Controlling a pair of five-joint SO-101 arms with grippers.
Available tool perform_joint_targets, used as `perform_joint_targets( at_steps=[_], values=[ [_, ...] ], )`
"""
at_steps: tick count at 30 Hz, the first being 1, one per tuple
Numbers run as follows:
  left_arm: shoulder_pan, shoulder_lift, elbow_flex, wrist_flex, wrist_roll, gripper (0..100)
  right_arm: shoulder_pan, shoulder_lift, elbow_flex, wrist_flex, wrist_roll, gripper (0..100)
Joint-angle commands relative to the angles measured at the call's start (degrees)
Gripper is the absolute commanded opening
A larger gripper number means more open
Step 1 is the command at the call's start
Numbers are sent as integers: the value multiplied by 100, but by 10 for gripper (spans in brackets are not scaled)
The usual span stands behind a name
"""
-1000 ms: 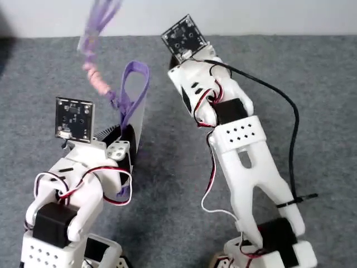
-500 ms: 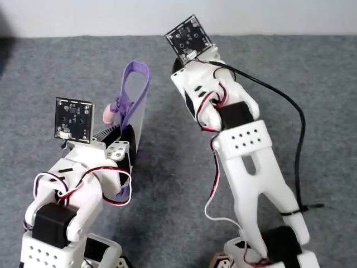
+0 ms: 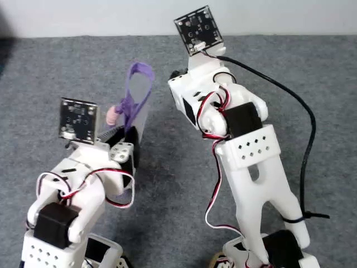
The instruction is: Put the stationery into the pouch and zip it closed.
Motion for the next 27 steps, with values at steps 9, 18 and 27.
perform_joint_targets(
  at_steps=[9,18,27],
  values=[
    [185,53,303,-26,440,232,418,-1068,-334,1745,-387,9],
    [607,70,40,141,440,235,1253,-1622,-334,2914,-396,9],
    [1336,88,66,554,26,233,2193,-1657,-308,3046,-387,9]
  ],
)
